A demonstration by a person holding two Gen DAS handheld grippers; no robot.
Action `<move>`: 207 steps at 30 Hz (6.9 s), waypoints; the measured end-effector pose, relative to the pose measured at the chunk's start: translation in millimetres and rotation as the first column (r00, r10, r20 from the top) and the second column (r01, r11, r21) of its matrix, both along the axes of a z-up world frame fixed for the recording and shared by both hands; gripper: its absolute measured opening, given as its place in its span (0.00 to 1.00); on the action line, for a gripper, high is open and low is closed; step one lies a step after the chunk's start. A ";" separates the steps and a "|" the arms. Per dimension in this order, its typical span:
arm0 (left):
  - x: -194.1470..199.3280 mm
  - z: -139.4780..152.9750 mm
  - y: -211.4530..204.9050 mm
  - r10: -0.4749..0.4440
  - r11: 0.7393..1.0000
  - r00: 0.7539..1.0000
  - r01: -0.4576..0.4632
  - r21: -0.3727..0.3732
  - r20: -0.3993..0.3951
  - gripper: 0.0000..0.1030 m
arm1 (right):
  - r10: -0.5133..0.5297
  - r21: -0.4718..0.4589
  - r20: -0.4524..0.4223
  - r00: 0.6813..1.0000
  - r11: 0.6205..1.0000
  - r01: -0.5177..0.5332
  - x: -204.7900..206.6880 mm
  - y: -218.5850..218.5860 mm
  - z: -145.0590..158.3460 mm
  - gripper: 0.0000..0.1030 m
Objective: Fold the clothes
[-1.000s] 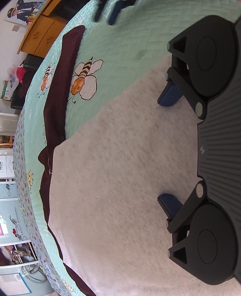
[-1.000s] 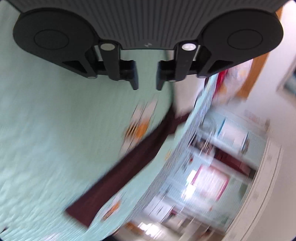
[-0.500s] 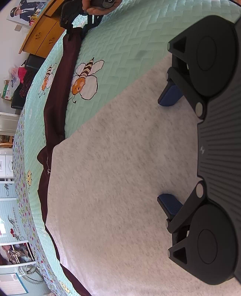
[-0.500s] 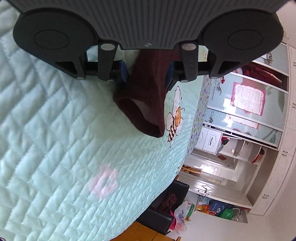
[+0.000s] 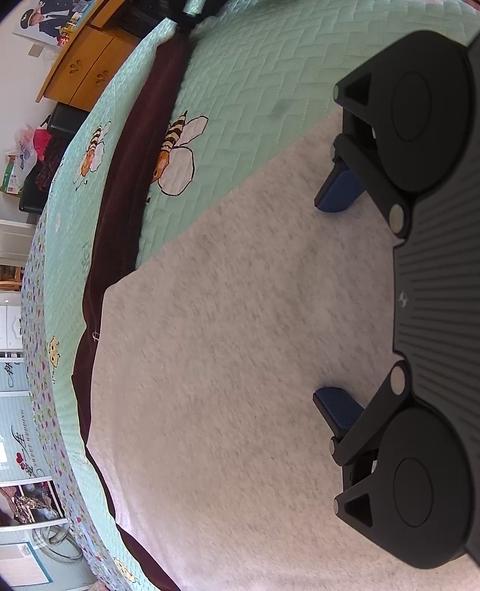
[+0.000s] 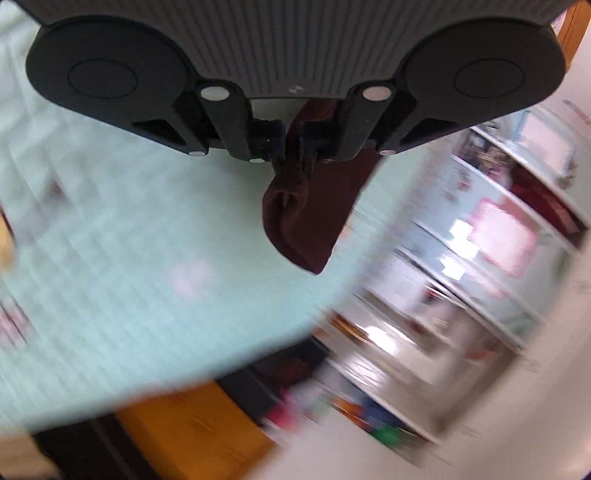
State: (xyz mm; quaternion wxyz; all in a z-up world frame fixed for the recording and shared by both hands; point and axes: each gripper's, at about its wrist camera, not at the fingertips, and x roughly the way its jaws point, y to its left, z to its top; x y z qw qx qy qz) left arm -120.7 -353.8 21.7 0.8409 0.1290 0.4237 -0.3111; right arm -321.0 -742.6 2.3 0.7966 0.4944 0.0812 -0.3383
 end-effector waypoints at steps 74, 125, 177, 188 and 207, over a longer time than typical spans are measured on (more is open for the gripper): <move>14.8 51.9 102.4 0.078 0.961 0.980 -0.123 -0.247 -0.185 0.99 | -0.292 0.121 -0.023 0.956 0.948 0.293 -44.2 56.1 0.4 0.36; 252.5 3.3 56.3 0.109 0.985 0.994 -0.108 -0.136 0.002 1.00 | 0.981 0.335 -0.064 -0.183 -0.151 -0.930 571.9 132.7 -9.6 0.49; 248.6 0.8 64.6 0.060 0.987 0.996 -0.049 -0.153 0.066 1.00 | 0.809 -0.171 -0.429 0.403 0.365 -0.915 485.0 194.6 73.0 0.25; 278.4 53.6 172.9 0.343 0.912 0.939 -0.324 -0.250 0.033 0.87 | 0.881 -0.077 -0.091 0.464 0.458 -0.885 477.2 277.5 -17.7 0.01; 425.9 35.9 220.8 0.171 0.943 0.959 -0.226 -0.246 -0.226 0.57 | 0.876 -0.111 0.026 0.482 0.481 -0.869 478.3 276.4 -34.6 0.01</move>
